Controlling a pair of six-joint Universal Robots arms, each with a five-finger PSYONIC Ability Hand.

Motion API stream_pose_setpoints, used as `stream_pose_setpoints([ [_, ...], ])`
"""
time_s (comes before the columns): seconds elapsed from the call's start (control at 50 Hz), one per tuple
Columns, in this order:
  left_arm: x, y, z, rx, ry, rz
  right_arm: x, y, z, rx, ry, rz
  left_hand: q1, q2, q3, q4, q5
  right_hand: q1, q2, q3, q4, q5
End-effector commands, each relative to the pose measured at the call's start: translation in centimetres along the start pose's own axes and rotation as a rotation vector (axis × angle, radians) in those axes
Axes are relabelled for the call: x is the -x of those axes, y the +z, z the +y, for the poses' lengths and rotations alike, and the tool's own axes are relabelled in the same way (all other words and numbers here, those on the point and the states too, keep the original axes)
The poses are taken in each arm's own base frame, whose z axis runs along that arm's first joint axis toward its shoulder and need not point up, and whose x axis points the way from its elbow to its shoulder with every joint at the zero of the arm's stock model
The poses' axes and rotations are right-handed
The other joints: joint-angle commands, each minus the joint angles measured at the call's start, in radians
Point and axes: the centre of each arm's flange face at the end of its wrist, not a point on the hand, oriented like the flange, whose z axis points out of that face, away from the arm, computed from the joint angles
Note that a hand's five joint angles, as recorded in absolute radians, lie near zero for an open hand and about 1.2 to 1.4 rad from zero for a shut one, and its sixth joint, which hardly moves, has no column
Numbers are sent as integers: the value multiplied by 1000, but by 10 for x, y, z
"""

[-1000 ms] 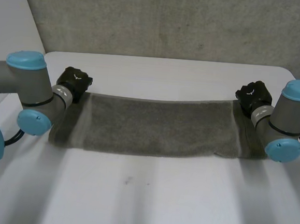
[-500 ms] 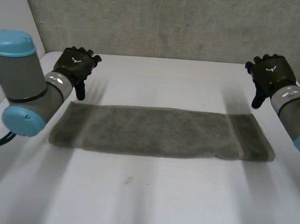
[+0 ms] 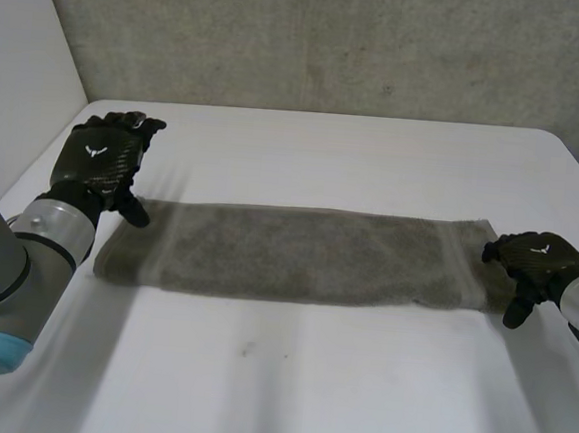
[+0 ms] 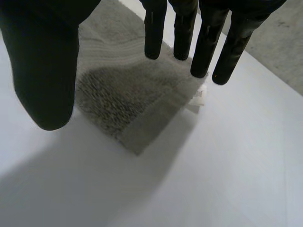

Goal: Fold the towel.

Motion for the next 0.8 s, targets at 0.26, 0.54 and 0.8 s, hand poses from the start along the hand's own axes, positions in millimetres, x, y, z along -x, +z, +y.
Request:
stream_pose_setpoints([
  [0.26, 1, 0, 1, 3, -4, -6, -6, 20, 21, -13, -63, 40, 0, 8, 7, 7, -19, 724, 678, 667, 667, 678],
  [0.54, 1, -1, 1, 5, -5, -8, -77, 22, 44, 149, -328, 317, 0, 8, 7, 7, -19, 1040, 994, 983, 983, 994],
  [0.8, 2, -1, -1, -1, -5, -9, -102, 10, -30, -16, -451, 541, 0, 8, 7, 7, -19, 1040, 994, 983, 983, 994],
])
